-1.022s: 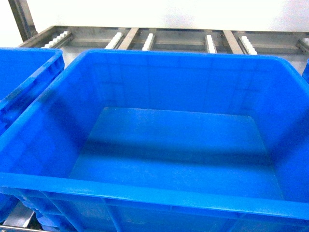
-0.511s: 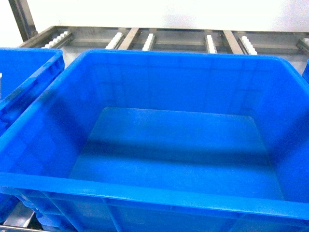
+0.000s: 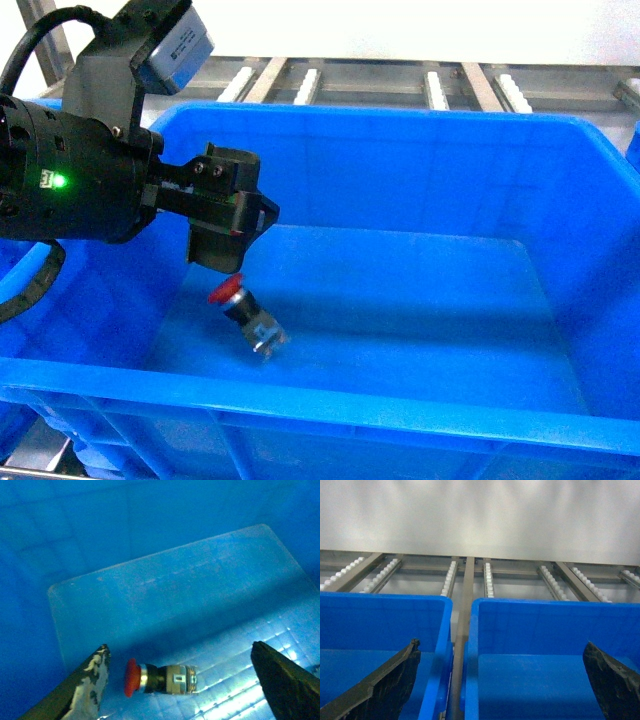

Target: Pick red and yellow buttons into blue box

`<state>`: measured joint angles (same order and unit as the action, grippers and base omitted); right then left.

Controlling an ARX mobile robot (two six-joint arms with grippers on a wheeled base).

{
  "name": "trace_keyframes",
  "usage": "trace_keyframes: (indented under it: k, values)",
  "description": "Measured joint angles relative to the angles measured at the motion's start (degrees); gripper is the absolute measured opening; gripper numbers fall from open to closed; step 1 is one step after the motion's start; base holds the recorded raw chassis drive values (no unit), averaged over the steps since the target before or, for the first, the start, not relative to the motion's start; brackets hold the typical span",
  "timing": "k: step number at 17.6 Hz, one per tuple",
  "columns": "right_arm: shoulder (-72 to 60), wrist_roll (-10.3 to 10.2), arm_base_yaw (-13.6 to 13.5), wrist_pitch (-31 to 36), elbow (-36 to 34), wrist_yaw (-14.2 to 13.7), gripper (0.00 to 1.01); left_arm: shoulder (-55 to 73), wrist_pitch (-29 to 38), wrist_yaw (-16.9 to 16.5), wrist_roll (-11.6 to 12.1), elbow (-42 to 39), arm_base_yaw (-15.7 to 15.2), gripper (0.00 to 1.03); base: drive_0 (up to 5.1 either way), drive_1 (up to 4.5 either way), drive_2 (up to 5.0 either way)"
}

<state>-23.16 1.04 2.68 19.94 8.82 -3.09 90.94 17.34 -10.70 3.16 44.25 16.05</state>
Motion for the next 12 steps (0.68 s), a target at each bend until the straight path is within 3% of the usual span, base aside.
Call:
trace_keyframes:
  k: [1,2,3,4,5,7,8,9,12]
  values:
    - [0.00,0.00,0.00,0.00,-0.02,0.00,0.98,-2.51,6.82,7.04,-0.04,-2.84,-0.39,1.00,0.0,0.00,0.0]
    - [0.00,0.00,0.00,0.00,-0.02,0.00,0.98,-9.44,20.13,17.14,-2.80,-8.79,-1.77,0.98,0.0,0.00,0.0]
    - [0.00,0.00,0.00,0.00,0.00,0.00,0.98,-18.60,27.21,27.41,-5.46,-16.31,-4.90,0.98,0.0,0.00,0.0]
    - [0.00,0.00,0.00,0.00,0.00,0.00,0.98,-29.66,25.90,28.79,-7.28,-25.11,-10.56,0.98,0.0,0.00,0.0]
    - [0.00,0.00,0.00,0.00,-0.02,0.00,0.98,-42.34,28.06,27.34,-3.82,-30.38,-12.94,0.98,0.0,0.00,0.0]
    - [0.00,0.00,0.00,0.00,0.00,0.00,0.98,-42.93,24.55,24.90,-2.67,-30.14,-13.40,0.96,0.0,0.00,0.0]
    - [2.21,-0.24,-2.82,-8.31,0.33,3.19,0.76,-49.62,11.32,12.59,-2.89,-30.12,-16.17,0.73,0.0,0.00,0.0]
    - [3.67,-0.24,-2.93,-8.35,-0.87,3.21,0.61,-51.84,10.58,10.75,-2.91,-32.72,-15.87,0.58,0.0,0.00,0.0]
    - [4.44,-0.24,-2.86,-8.41,-1.51,3.13,0.54,-52.61,10.40,10.71,-2.91,-33.75,-15.87,0.51,0.0,0.00,0.0]
